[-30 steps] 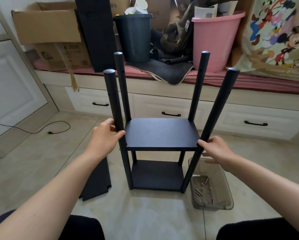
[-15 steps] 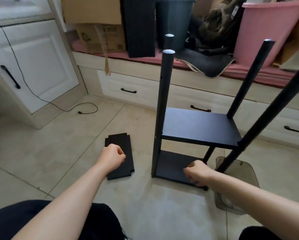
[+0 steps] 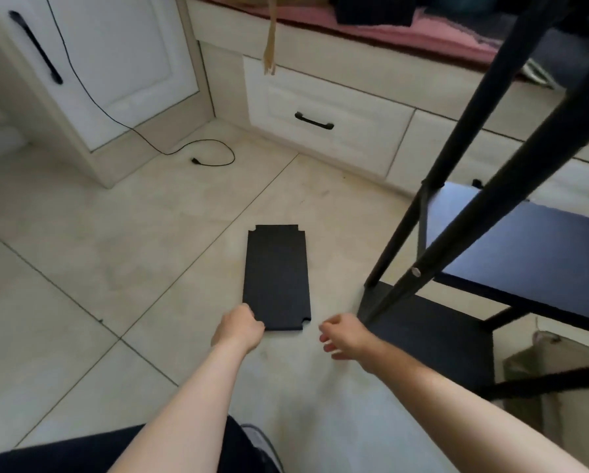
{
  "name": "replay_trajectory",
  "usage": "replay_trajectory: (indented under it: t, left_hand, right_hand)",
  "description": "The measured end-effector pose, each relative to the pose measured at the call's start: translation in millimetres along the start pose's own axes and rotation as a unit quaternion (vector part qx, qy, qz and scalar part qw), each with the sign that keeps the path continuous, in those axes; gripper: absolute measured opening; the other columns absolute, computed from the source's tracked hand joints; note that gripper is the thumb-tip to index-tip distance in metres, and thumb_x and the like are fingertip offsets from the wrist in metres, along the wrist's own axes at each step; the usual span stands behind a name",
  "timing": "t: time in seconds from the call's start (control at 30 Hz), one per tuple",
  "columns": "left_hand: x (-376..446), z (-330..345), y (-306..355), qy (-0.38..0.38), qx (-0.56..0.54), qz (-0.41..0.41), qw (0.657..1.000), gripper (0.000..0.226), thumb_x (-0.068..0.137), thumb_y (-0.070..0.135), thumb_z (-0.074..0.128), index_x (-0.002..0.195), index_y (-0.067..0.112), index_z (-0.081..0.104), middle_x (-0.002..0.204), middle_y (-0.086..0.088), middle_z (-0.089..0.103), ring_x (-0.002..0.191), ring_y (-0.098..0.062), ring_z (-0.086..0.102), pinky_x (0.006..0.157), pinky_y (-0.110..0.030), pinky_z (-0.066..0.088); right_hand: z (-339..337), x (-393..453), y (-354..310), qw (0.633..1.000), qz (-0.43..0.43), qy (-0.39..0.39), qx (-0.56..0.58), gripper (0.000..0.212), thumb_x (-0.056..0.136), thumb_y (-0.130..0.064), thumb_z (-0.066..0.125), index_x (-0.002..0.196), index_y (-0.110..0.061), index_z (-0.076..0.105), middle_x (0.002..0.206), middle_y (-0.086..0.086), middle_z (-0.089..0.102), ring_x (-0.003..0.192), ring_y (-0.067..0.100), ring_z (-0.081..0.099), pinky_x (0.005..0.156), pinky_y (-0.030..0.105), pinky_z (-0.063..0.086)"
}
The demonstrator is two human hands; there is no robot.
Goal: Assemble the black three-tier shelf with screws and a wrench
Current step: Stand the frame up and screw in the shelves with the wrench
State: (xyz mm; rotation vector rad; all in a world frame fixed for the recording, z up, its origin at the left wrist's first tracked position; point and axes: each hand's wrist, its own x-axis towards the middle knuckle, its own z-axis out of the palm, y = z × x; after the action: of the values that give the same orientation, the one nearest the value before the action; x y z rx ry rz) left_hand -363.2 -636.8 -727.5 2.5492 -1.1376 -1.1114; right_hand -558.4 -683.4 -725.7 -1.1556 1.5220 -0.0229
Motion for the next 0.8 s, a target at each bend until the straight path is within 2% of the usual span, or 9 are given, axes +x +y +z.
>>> replay_trajectory:
  t: [0.13,0.23,0.3,0.43,0.5,0.6,0.7,0.8]
  left_hand:
    - [27.3,14.2,-4.7,-0.017,-0.047,-0.029,0.998,0.042,0.094,0.019,0.058,0.132,0.006,0.052,0.135,-0.016,0.058,0.125,-0.037,0.054,0.102,-0.04,0.047]
    - [45.1,20.3,-7.2,-0.009,-0.085,-0.045,0.995,0.053,0.092,0.021,0.062,0.139,0.005,0.044,0.14,-0.016,0.055,0.129,-0.039,0.05,0.106,-0.041,0.043]
    - [53.6,23.2,-9.7,-0.003,-0.112,-0.05,0.992,0.056,0.09,0.02,0.064,0.139,0.005,0.041,0.14,-0.015,0.055,0.129,-0.039,0.049,0.106,-0.039,0.042]
    - [64.8,27.7,-13.7,-0.025,-0.148,-0.057,0.987,0.059,0.091,0.02,0.064,0.143,0.009,0.037,0.142,-0.011,0.055,0.132,-0.037,0.046,0.107,-0.037,0.041]
    - [66.1,29.5,-14.8,-0.023,-0.136,-0.053,0.989,0.056,0.091,0.022,0.064,0.141,0.011,0.041,0.141,-0.01,0.056,0.132,-0.037,0.044,0.107,-0.037,0.039]
    - [66.2,31.4,-14.5,-0.009,-0.148,-0.051,0.988,0.057,0.091,0.02,0.063,0.143,0.014,0.042,0.139,-0.009,0.056,0.132,-0.036,0.04,0.106,-0.037,0.037]
    - [68.3,31.8,-16.4,0.003,-0.226,-0.061,0.972,0.062,0.091,0.015,0.063,0.148,0.012,0.038,0.141,-0.01,0.055,0.132,-0.034,0.045,0.111,-0.042,0.04]
    - [68.5,30.0,-19.9,0.032,-0.292,-0.082,0.952,0.055,0.091,0.01,0.063,0.142,0.01,0.043,0.137,-0.013,0.054,0.12,-0.031,0.056,0.104,-0.041,0.046]
  right_hand:
    - [15.1,46.0,-1.3,0.999,0.036,-0.019,0.021,0.042,0.101,-0.027,0.049,0.139,-0.008,0.044,0.108,0.007,0.06,0.093,0.021,0.063,0.075,0.03,0.054]
    - [24.4,69.0,0.1,0.997,0.059,-0.034,0.034,0.058,0.1,-0.028,0.051,0.151,-0.013,0.028,0.114,0.007,0.056,0.094,0.021,0.062,0.072,0.029,0.055]
    - [28.7,79.4,0.7,0.996,0.066,-0.039,0.034,0.061,0.1,-0.027,0.052,0.153,-0.016,0.024,0.117,0.007,0.054,0.095,0.021,0.061,0.073,0.029,0.056]
    - [35.0,91.2,1.0,0.996,0.067,-0.043,0.04,0.039,0.099,-0.022,0.051,0.137,-0.019,0.041,0.096,0.003,0.053,0.083,0.02,0.054,0.073,0.03,0.054]
    - [36.5,91.4,0.8,0.995,0.071,-0.052,0.039,0.026,0.098,-0.022,0.051,0.124,-0.021,0.048,0.095,0.002,0.054,0.08,0.019,0.053,0.074,0.031,0.054]
    - [36.5,91.1,0.8,0.994,0.072,-0.058,0.05,0.021,0.097,-0.022,0.055,0.117,-0.021,0.053,0.095,0.0,0.056,0.077,0.016,0.054,0.07,0.027,0.053]
    - [35.9,91.1,2.8,0.993,0.072,-0.046,0.084,0.018,0.096,-0.019,0.059,0.111,-0.017,0.051,0.098,0.002,0.057,0.087,0.019,0.056,0.08,0.032,0.055]
    - [37.4,86.9,3.4,0.984,0.078,-0.02,0.158,0.029,0.095,-0.017,0.062,0.117,-0.011,0.044,0.102,0.008,0.055,0.099,0.024,0.06,0.085,0.037,0.058]
